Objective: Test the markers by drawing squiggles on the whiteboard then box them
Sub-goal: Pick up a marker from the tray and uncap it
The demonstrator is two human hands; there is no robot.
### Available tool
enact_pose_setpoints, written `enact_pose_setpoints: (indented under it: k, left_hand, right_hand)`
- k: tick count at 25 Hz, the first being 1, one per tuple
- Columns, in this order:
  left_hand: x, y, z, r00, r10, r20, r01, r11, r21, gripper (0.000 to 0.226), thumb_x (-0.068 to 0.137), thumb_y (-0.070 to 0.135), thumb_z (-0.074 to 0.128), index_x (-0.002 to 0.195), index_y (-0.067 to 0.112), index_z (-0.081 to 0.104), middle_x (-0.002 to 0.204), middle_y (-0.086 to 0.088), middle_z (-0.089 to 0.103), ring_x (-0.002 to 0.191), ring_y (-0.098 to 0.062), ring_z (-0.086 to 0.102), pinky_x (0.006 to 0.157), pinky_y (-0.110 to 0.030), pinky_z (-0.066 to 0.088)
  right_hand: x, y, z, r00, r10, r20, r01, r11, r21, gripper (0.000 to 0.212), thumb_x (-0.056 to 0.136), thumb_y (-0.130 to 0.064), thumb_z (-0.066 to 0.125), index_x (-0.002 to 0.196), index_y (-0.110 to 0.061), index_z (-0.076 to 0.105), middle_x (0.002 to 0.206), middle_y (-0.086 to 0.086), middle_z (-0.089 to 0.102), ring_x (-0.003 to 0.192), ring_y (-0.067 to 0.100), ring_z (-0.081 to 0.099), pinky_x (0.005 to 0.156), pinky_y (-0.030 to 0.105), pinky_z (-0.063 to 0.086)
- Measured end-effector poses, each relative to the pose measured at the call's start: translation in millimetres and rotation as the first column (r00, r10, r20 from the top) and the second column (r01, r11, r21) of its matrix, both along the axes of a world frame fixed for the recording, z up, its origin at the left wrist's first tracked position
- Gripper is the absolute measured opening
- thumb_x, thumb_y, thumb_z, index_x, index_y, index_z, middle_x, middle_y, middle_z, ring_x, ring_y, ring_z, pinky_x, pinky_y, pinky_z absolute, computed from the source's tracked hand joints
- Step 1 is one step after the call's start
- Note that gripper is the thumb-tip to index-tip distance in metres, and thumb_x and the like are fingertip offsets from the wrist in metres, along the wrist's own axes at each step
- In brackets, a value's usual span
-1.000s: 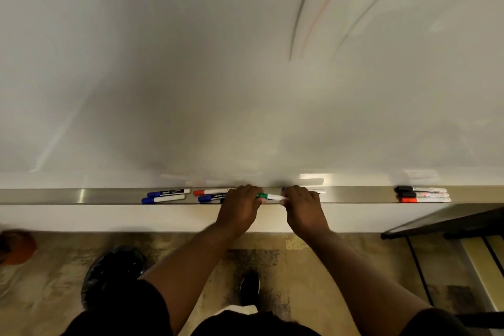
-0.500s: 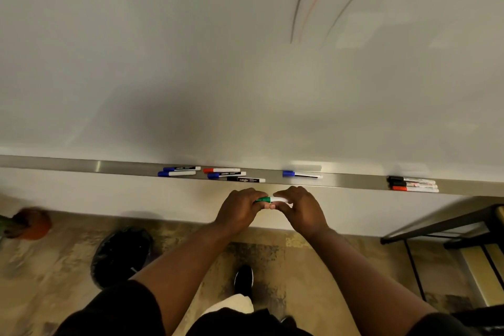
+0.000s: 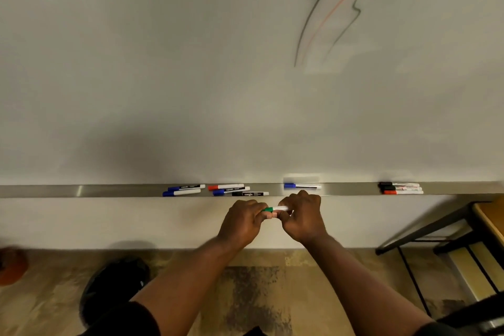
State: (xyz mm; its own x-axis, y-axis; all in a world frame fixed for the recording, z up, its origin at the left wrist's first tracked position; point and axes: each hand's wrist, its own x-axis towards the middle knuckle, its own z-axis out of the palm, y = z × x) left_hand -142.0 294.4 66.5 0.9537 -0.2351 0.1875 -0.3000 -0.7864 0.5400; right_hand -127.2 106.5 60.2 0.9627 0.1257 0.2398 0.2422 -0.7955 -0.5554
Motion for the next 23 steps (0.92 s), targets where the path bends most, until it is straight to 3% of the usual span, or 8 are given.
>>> enact_pose_setpoints:
  k: [5, 9, 12, 16, 20, 23]
  left_hand:
    - [-4, 50, 13, 0.991, -0.002, 0.131, 0.006, 1.000, -0.031, 0.022, 0.096, 0.029, 0.061, 0.112, 0.020, 0.072, 0.096, 0.003, 0.070, 0.086, -0.014, 0.059, 0.077, -0.032, 0.053]
    - [-10, 86, 16, 0.981, -0.012, 0.193, 0.027, 0.997, -0.075, 0.021, 0.092, 0.026, 0.067, 0.110, 0.017, 0.073, 0.099, 0.002, 0.072, 0.089, -0.015, 0.063, 0.074, -0.020, 0.046]
    - [-5, 110, 19, 0.977, -0.011, 0.211, 0.032, 0.995, -0.095, 0.022, 0.092, 0.033, 0.065, 0.108, 0.020, 0.073, 0.097, 0.006, 0.071, 0.090, -0.016, 0.063, 0.077, -0.027, 0.050]
    - [25, 126, 54, 0.920, -0.058, 0.388, 0.085, 0.995, -0.054, 0.028, 0.089, 0.048, 0.062, 0.102, 0.026, 0.073, 0.098, 0.012, 0.069, 0.091, -0.009, 0.060, 0.083, -0.037, 0.050]
    - [87, 115, 144, 0.787, -0.052, 0.614, 0.095, 0.995, -0.038, 0.025, 0.083, 0.047, 0.068, 0.097, 0.027, 0.075, 0.123, 0.010, 0.066, 0.124, -0.012, 0.054, 0.103, -0.039, 0.038]
    - [125, 100, 225, 0.723, -0.066, 0.687, 0.096, 0.995, -0.006, 0.026, 0.084, 0.048, 0.066, 0.099, 0.028, 0.074, 0.130, 0.010, 0.063, 0.132, -0.009, 0.047, 0.111, -0.043, 0.031]
  right_hand:
    - [-3, 50, 22, 0.998, -0.012, 0.060, 0.014, 0.999, -0.041, 0.028, 0.078, -0.053, 0.063, 0.073, -0.027, 0.070, 0.069, -0.010, 0.065, 0.079, 0.018, 0.054, 0.077, 0.035, 0.029]
    - [-13, 82, 31, 0.995, -0.061, 0.085, 0.071, 0.990, -0.124, 0.037, 0.078, -0.061, 0.061, 0.072, -0.026, 0.071, 0.068, -0.010, 0.067, 0.078, 0.018, 0.056, 0.077, 0.035, 0.032]
    - [-24, 80, 35, 0.988, -0.116, 0.103, 0.123, 0.990, -0.072, 0.043, 0.080, -0.068, 0.055, 0.076, -0.028, 0.069, 0.067, -0.012, 0.064, 0.080, 0.014, 0.055, 0.080, 0.036, 0.037]
    - [-20, 71, 71, 0.962, -0.176, 0.208, 0.174, 0.984, 0.029, 0.024, 0.087, -0.058, 0.057, 0.088, -0.036, 0.066, 0.074, -0.019, 0.058, 0.080, 0.004, 0.052, 0.080, 0.033, 0.031]
    - [10, 57, 146, 0.924, -0.217, 0.315, 0.194, 0.976, 0.102, 0.010, 0.087, -0.039, 0.062, 0.095, -0.034, 0.060, 0.078, -0.022, 0.059, 0.079, 0.001, 0.056, 0.080, 0.032, 0.031]
    - [33, 42, 204, 0.875, -0.280, 0.395, 0.229, 0.958, 0.173, 0.017, 0.083, -0.021, 0.066, 0.092, -0.031, 0.057, 0.077, -0.021, 0.057, 0.075, 0.006, 0.055, 0.079, 0.032, 0.035]
